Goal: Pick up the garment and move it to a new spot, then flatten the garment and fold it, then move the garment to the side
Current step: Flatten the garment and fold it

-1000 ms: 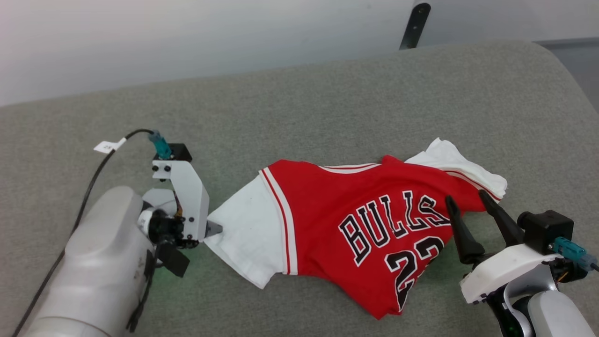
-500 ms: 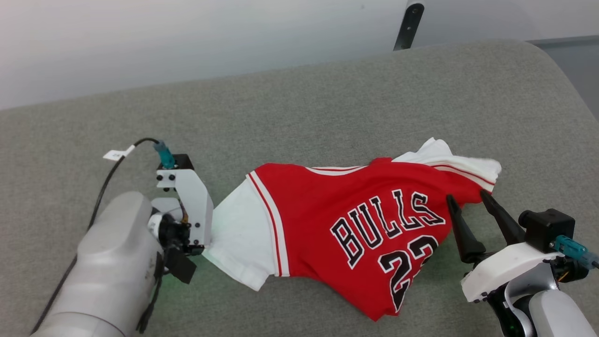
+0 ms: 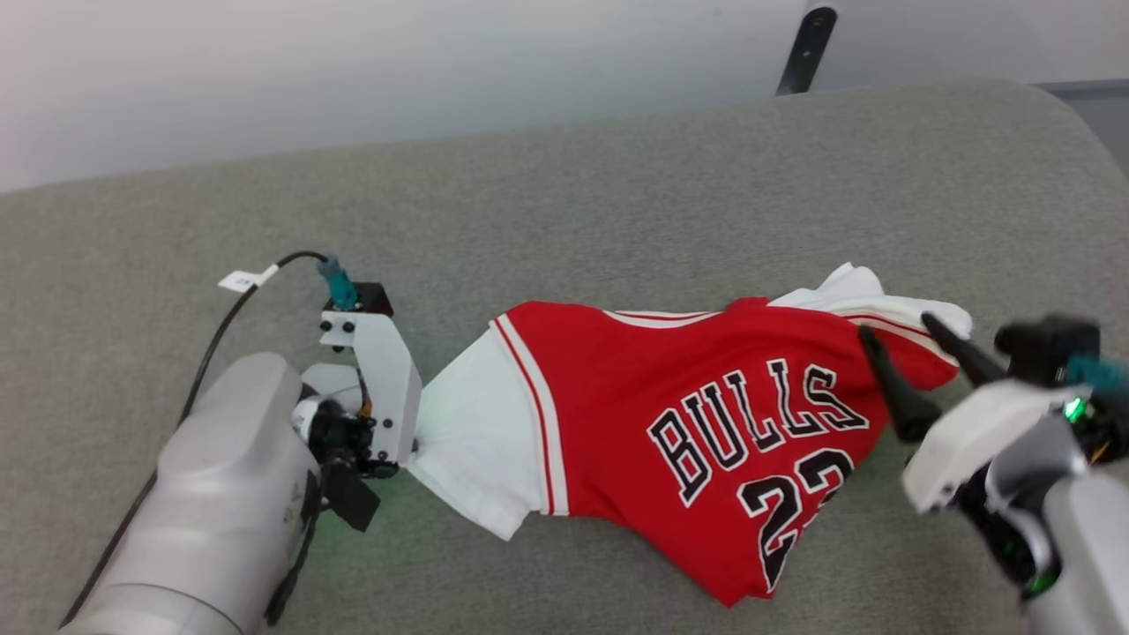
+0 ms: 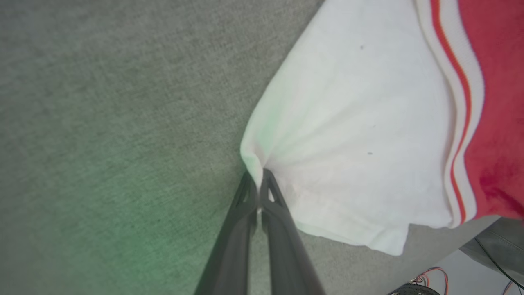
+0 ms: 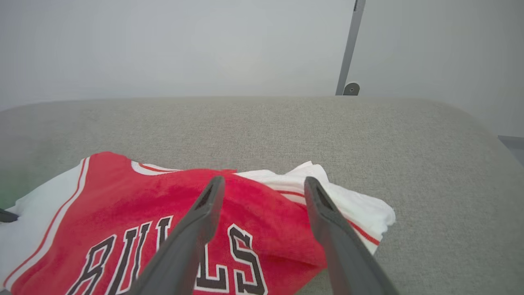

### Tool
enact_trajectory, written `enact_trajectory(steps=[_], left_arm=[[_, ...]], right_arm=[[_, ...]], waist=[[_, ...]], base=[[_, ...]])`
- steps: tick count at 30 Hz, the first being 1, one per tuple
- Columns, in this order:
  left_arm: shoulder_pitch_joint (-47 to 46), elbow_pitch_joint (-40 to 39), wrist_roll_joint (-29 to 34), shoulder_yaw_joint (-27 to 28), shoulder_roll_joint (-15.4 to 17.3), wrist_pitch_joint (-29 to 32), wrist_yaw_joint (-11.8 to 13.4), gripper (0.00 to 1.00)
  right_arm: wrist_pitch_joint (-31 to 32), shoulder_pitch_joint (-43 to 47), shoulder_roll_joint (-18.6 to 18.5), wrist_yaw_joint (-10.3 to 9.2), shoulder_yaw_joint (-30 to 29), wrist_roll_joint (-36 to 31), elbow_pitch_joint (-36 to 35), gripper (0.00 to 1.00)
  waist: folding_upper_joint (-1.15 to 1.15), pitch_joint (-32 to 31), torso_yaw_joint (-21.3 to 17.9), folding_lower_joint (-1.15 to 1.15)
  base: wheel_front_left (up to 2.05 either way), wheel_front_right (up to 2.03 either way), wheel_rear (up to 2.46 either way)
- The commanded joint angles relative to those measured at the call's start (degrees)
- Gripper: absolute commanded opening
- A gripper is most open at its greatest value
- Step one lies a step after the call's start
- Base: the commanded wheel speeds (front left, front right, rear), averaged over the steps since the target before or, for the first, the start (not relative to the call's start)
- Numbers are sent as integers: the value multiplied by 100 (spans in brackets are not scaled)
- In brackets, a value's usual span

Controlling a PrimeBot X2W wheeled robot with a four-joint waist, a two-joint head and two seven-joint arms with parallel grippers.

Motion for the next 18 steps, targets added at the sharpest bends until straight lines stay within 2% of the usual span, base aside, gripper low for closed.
enact_trajectory(steps=[1, 4, 8, 13, 18], left_arm=[[434, 172, 9, -152, 36, 96, 2, 0], [429, 105, -39, -181, 7, 114, -6, 0], [388, -75, -145, -286, -133, 152, -14, 0], [283, -365, -267, -487, -241, 128, -17, 0], [165, -614, -402, -705, -319, 95, -18, 0]], right_arm=[[183, -214, -127, -9, 107, 120, 69, 100], [558, -506, -328, -9, 261, 356, 251, 100], [1294, -1186, -798, -9, 736, 816, 659, 100], [2081, -1972, -1310, -9, 1179, 1373, 1443, 100], [2576, -2653, -1596, -9, 1591, 1601, 2196, 100]], waist=[[0, 32, 72, 0], [0, 49, 127, 0], [0, 110, 269, 0], [0, 235, 492, 0], [0, 391, 734, 0]], base=[[0, 0, 0], [0, 0, 0], [0, 0, 0], [0, 0, 0], [0, 0, 0]])
